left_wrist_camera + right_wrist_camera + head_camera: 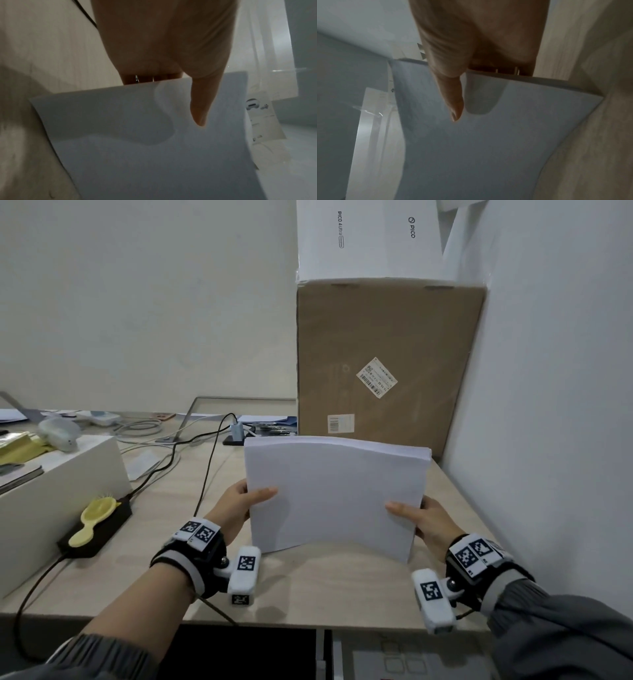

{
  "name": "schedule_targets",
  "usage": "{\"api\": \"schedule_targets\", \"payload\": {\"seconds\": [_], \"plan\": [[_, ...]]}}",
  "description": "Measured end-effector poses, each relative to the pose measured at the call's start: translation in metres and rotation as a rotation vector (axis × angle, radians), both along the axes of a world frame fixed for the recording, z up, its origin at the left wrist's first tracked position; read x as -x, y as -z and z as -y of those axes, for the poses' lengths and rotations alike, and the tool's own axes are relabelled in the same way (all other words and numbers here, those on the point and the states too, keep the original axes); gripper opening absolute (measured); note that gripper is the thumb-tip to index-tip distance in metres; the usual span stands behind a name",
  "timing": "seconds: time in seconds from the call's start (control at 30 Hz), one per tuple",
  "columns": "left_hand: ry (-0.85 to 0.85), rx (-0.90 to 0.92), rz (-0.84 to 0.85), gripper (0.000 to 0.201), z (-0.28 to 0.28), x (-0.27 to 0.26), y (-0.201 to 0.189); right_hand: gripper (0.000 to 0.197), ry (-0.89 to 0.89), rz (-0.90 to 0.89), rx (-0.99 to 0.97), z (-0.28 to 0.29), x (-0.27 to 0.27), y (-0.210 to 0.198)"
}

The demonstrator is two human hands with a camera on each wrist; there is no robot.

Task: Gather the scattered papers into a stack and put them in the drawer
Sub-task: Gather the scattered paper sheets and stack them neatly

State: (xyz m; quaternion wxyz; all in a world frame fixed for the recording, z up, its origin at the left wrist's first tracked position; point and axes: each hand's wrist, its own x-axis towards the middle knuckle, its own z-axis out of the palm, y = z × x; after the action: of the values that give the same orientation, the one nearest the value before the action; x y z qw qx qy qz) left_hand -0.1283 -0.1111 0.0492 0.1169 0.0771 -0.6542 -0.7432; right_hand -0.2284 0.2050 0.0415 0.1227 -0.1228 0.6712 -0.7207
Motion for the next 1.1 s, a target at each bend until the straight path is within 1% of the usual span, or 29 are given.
{"api": "schedule_targets", "payload": {"seconds": [0.1,0.13,0.17,0.2,0.27,0.3,0.37,0.43,0.5,0.53,0.57,0.6,0.63,0.67,0.7,0.73,0.77,0.83,0.93,1.0,1.03,1.07,1.1], "plan": [[-0.028,-0.033,-0.021,0.073,-0.010,0.002,0.003,0.059,0.014,-0.024,0.015,0.004,-0.005,0.001],[-0.036,-0.042,-0.017,0.072,-0.014,0.002,0.003,0.061,0.033,-0.017,0.025,0.006,-0.007,0.002],[-0.041,-0.044,-0.011,0.070,-0.017,0.003,0.003,0.056,0.049,-0.017,0.023,0.008,-0.008,0.004],[-0.050,-0.042,-0.005,0.063,-0.020,0.003,0.002,0.047,0.065,-0.024,0.006,0.010,-0.009,0.005],[-0.106,-0.057,0.010,0.044,-0.023,0.004,-0.003,0.025,0.124,-0.053,-0.045,0.013,-0.009,0.005],[-0.143,-0.066,0.005,0.038,-0.022,0.005,-0.006,0.020,0.153,-0.074,-0.051,0.013,-0.009,0.004],[-0.179,-0.082,-0.028,0.036,-0.020,0.006,-0.016,0.017,0.163,-0.104,-0.015,0.013,-0.010,-0.006],[-0.156,-0.096,-0.053,0.042,-0.014,0.008,-0.023,0.015,0.118,-0.105,0.031,0.011,-0.012,-0.018],[-0.098,-0.080,-0.028,0.059,-0.008,0.008,-0.019,0.025,0.031,-0.067,0.020,0.008,-0.012,-0.021],[-0.065,-0.065,0.003,0.067,-0.006,0.007,-0.013,0.036,-0.014,-0.042,-0.009,0.007,-0.012,-0.019],[-0.047,-0.056,0.032,0.073,-0.006,0.006,-0.005,0.051,-0.048,-0.019,-0.039,0.005,-0.011,-0.014],[-0.041,-0.054,0.055,0.076,-0.006,0.003,0.004,0.070,-0.065,0.000,-0.063,0.002,-0.011,-0.009],[-0.042,-0.057,0.073,0.077,-0.006,0.001,0.012,0.084,-0.074,0.009,-0.077,0.000,-0.010,-0.007],[-0.046,-0.062,0.090,0.077,-0.006,-0.001,0.018,0.086,-0.074,0.012,-0.078,-0.002,-0.009,-0.007],[-0.055,-0.064,0.099,0.077,-0.006,-0.002,0.023,0.078,-0.070,0.009,-0.077,-0.003,-0.008,-0.007],[-0.065,-0.061,0.108,0.077,-0.005,-0.002,0.026,0.064,-0.067,0.007,-0.071,-0.003,-0.009,-0.010],[-0.079,-0.059,0.111,0.077,-0.006,-0.002,0.027,0.054,-0.072,0.003,-0.066,-0.002,-0.009,-0.013],[-0.125,-0.057,0.111,0.071,-0.009,0.001,0.025,0.046,-0.066,-0.017,-0.096,0.000,-0.008,-0.017],[-0.198,-0.034,0.123,0.048,-0.016,0.007,0.016,0.019,0.024,-0.064,-0.180,0.009,-0.012,-0.017],[-0.257,-0.010,0.144,0.037,-0.014,0.013,0.010,0.011,0.079,-0.075,-0.196,0.012,-0.014,-0.019],[-0.280,0.018,0.155,0.039,-0.011,0.016,0.006,0.008,0.095,-0.076,-0.164,0.014,-0.016,-0.020],[-0.294,0.052,0.156,0.047,-0.010,0.018,0.001,0.005,0.101,-0.069,-0.118,0.014,-0.018,-0.022],[-0.306,0.093,0.167,0.063,-0.007,0.021,-0.003,0.004,0.107,-0.056,-0.070,0.015,-0.019,-0.023]]}}
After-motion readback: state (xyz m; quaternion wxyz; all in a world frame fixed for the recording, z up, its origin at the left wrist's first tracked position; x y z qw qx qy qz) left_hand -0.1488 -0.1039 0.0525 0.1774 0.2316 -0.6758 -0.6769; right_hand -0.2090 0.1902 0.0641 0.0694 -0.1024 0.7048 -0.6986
